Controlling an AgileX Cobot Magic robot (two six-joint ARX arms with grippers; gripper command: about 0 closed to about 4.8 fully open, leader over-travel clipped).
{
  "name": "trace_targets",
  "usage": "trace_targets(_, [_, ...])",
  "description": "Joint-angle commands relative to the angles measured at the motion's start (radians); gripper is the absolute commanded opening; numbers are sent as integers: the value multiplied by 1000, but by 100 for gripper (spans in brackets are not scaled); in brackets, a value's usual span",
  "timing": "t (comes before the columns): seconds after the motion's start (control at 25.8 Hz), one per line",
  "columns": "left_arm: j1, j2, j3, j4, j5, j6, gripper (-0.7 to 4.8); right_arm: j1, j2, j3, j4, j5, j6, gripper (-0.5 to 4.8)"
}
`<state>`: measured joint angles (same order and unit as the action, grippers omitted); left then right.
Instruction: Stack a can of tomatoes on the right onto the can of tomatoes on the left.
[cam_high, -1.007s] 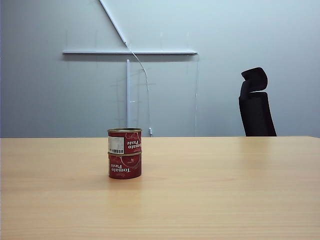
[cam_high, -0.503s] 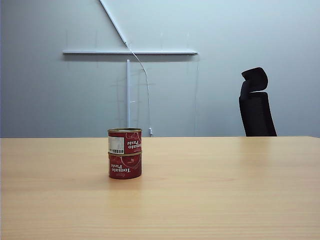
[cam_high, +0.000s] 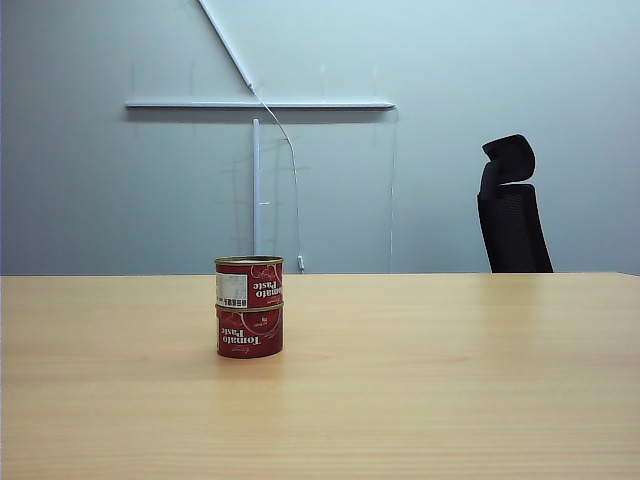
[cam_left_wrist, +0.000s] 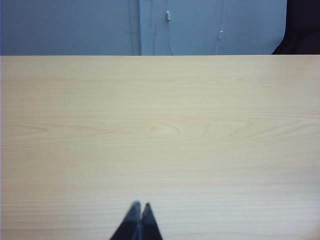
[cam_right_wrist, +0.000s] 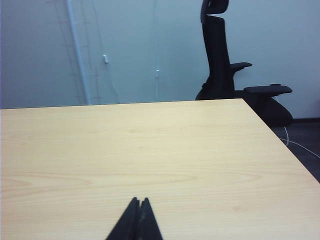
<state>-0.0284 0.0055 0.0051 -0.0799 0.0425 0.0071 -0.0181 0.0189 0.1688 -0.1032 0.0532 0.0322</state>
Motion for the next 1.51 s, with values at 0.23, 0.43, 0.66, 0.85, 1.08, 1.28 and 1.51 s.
trace_targets(0.23, [-2,0,4,7,4,0,-4,0,-19,-105,122,-33,3,-1])
trace_targets(0.43, [-2,0,4,6,3,0,-4,2,-20,-160,182,-34,22,-1])
trace_targets(0.66, [-2,0,4,6,3,0,-4,2,-20,-168,190,-29,23,-1])
trace_targets(0.85, [-2,0,4,6,3,0,-4,2,-20,-168,188,-30,23,-1])
trace_targets(1.08, [-2,0,4,6,3,0,-4,2,-20,-168,186,-30,23,-1])
trace_targets(1.28, [-2,0,4,6,3,0,-4,2,-20,-168,186,-30,23,-1])
trace_targets(1.51, [-2,0,4,6,3,0,-4,2,-20,-168,186,-30,23,-1])
